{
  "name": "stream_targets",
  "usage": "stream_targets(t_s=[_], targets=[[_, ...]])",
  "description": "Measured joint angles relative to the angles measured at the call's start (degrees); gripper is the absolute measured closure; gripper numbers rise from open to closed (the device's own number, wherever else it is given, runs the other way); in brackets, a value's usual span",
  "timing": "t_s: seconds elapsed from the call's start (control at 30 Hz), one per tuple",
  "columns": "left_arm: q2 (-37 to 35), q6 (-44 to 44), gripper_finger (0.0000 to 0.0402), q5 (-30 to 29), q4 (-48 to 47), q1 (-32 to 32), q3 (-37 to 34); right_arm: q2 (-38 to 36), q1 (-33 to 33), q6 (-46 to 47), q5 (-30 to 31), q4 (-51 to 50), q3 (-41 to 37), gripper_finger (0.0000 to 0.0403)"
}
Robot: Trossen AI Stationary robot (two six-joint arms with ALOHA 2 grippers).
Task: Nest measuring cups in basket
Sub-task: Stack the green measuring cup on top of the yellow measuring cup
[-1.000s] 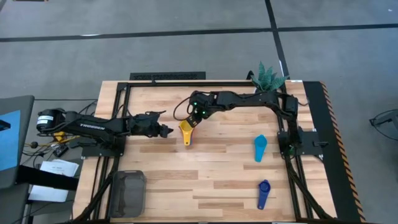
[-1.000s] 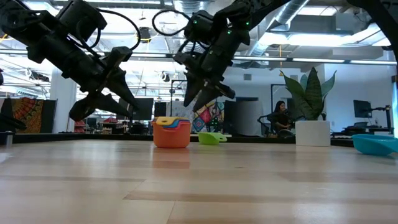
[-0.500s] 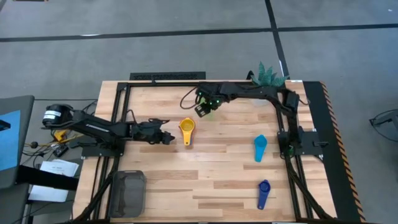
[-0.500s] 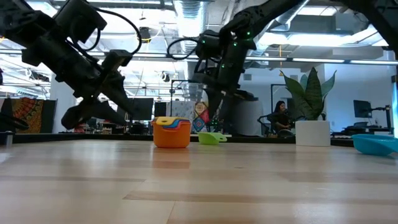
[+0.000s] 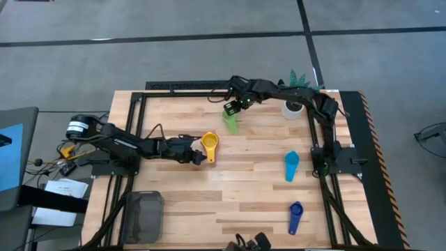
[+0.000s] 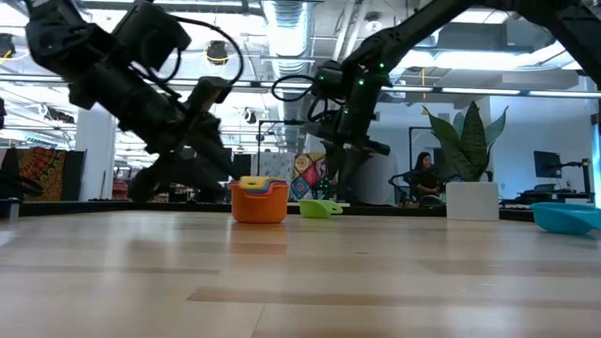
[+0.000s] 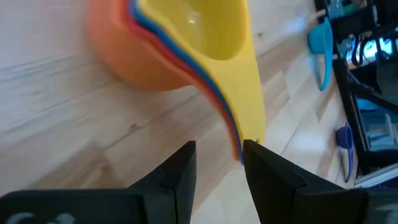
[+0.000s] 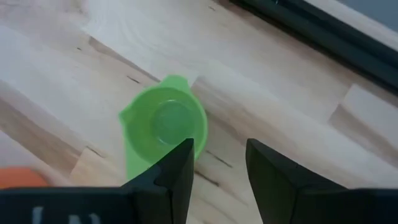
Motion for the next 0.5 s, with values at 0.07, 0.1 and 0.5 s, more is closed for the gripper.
stream_targets(t_s=[0.07,0.1,0.5], targets=[[1.4,0.32,0.0283,0.05,0.0,0.0,1.48,0.0,-0.4,-1.52,-0.31,0.51,-0.19,0.0241],[1.87,0.38,0.0283,0.05,-0.04,0.0,2.12,0.02,-0.48,-2.21,-0.63,0.86,-0.2,0.0243],[-0.18,1.94,0.0283,-0.83,-0.7,0.51,4.18,2.32,0.05,-5.37,-1.14,6.6,-0.53,0.0259]])
